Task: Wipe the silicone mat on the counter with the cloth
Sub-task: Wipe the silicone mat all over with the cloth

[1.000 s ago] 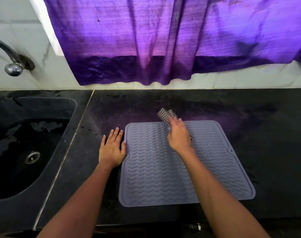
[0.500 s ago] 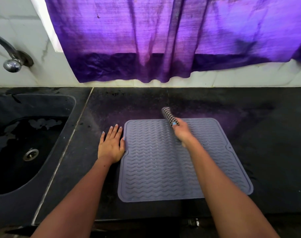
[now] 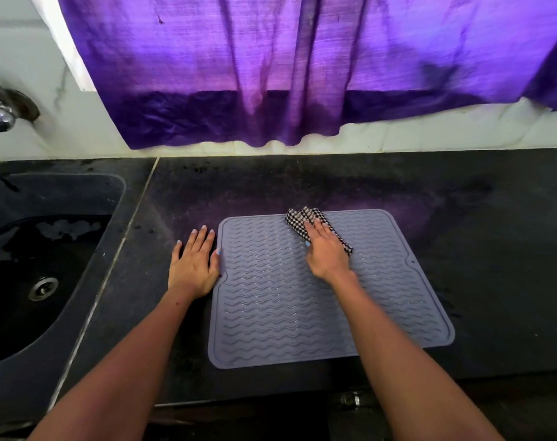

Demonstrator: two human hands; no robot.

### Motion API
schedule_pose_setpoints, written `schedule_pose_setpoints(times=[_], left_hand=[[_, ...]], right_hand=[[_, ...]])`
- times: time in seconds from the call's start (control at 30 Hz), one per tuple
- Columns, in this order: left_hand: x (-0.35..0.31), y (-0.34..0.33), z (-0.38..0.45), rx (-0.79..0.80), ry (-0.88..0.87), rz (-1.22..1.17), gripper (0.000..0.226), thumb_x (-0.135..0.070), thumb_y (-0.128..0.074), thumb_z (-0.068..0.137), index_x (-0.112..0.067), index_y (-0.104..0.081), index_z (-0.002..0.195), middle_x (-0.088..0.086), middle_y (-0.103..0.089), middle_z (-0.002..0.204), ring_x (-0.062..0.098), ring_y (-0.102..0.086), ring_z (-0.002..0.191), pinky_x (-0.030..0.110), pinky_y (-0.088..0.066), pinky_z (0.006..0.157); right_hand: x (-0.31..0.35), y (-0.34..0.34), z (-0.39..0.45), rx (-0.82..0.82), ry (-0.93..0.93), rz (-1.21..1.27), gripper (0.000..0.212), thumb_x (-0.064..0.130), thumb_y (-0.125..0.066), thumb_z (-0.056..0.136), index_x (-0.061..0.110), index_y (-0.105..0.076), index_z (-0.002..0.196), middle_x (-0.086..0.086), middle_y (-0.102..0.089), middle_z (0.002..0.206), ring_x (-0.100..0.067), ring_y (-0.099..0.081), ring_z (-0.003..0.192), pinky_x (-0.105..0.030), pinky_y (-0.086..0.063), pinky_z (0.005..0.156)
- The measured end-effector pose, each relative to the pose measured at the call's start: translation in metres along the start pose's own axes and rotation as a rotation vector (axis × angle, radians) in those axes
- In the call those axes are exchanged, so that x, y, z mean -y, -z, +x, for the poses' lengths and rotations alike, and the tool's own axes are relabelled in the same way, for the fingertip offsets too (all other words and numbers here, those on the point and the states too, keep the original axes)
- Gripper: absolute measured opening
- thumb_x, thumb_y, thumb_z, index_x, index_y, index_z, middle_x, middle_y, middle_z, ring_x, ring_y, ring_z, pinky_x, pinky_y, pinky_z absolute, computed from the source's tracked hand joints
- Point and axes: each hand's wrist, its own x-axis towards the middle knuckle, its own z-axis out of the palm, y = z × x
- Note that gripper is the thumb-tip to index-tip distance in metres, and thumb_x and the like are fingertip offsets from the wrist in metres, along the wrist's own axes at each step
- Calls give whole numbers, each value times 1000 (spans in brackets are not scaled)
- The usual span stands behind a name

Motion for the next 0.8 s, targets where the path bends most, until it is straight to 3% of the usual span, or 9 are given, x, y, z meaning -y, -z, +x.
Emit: schedule_pose_setpoints(times=[0.17, 0.27, 0.33, 0.37, 0.5, 0.57, 0.63, 0.73, 0.8], left_hand=[[-2, 1, -2, -4, 5, -5, 87, -57, 8, 75, -18, -19, 148, -2, -11, 157, 13, -4, 145, 39, 1, 116], [-2, 1, -2, -9, 5, -9, 87, -57, 7, 75, -18, -20, 148, -2, -12, 157, 13, -5, 145, 40, 0, 116], [-2, 2, -2, -15, 8, -17, 86, -57, 5, 76, -19, -21, 147, -2, -13, 157, 13, -6, 145, 40, -1, 116], [-1, 2, -1, -15, 8, -16, 85, -57, 5, 76, -19, -21, 147, -2, -13, 157, 13, -6, 145, 40, -1, 116], [-1, 0, -1, -21, 3, -7, 85, -57, 4, 76, -19, -22, 147, -2, -14, 157, 13, -7, 145, 39, -1, 116], [0, 0, -1, -25, 6, -9, 85, -57, 4, 76, -19, -23, 147, -2, -15, 157, 13, -8, 145, 39, -1, 116], [0, -1, -1, -30, 6, -16, 85, -57, 3, 77, -18, -24, 147, -2, -16, 156, 13, -8, 144, 39, -1, 116], [0, -3, 0, -36, 5, -17, 84, -57, 2, 77, -18, -24, 147, -2, -16, 156, 13, -8, 144, 39, -2, 116], [0, -3, 0, -43, 11, -9, 84, -57, 2, 77, -19, -24, 147, -2, -16, 156, 13, -8, 144, 39, -1, 115]], right_hand=[[-4, 8, -1, -63, -59, 260, 52, 8, -42, 93, 19, -34, 143, -5, -36, 149, -23, -36, 135, -32, -27, 111], [-7, 23, 12, -170, -358, 907, 36, 9, -42, 94, 16, -52, 128, -8, -59, 125, -26, -56, 111, -35, -44, 92], [-12, 47, 20, -319, -592, 1432, 36, 4, -38, 94, 12, -53, 126, -16, -58, 127, -24, -57, 102, -34, -47, 85], [-18, 54, 21, -433, -663, 1525, 38, 3, -35, 96, 11, -50, 130, -17, -56, 130, -25, -56, 103, -31, -48, 83], [-25, 72, 9, -600, -518, 913, 43, 9, -38, 98, 19, -38, 140, -7, -50, 136, -24, -52, 116, -17, -38, 81], [-24, 58, 7, -479, -342, 559, 49, 8, -45, 94, 22, -37, 140, -7, -52, 133, -26, -55, 112, -33, -46, 94], [-26, 33, 6, -197, -199, 245, 54, 11, -46, 92, 20, -31, 143, -13, -45, 140, -30, -49, 121, -45, -40, 104], [-30, 6, 2, -32, -115, 7, 62, 18, -42, 93, 14, -15, 148, -11, -13, 157, -25, -14, 144, -35, -11, 119], [-33, 4, 4, -43, -108, 16, 63, 16, -42, 92, 15, -13, 148, -8, -9, 158, -22, -10, 145, -33, -6, 119]])
